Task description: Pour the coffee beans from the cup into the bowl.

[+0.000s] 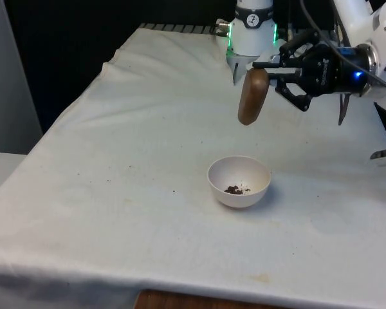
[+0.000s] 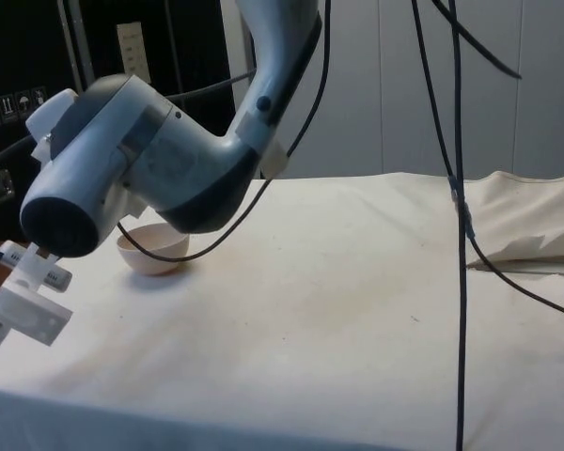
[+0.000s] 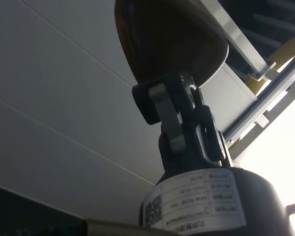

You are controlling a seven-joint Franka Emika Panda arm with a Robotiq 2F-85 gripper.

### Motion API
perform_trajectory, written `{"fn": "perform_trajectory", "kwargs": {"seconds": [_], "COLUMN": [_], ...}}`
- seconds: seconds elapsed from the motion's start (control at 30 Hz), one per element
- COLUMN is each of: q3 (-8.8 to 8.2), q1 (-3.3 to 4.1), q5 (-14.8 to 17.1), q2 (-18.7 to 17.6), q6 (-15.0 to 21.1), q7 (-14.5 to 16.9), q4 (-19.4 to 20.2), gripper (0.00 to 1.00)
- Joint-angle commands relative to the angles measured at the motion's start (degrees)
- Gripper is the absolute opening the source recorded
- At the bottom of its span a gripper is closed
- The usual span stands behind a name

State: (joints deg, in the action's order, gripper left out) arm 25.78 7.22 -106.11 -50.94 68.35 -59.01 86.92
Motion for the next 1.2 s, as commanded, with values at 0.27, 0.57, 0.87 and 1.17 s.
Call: {"fn": "perform_trajectory", "kwargs": {"seconds": [0.27,0.57,0.87,1.17], "q3": [0.92,1.55,2.06,2.29], "q1": [-0.46,-0.63,-0.8,-0.92], "q5": [1.2,2.12,3.84,5.61], "q2": [1.32,2.52,4.41,5.96], "q6": [-0.63,-1.72,-2.41,-2.41], "q7": [-1.89,-3.67,-5.61,-7.28], "q4": [1.72,3.21,4.98,6.07], "gripper": [0.01,0.01,0.01,0.01]}}
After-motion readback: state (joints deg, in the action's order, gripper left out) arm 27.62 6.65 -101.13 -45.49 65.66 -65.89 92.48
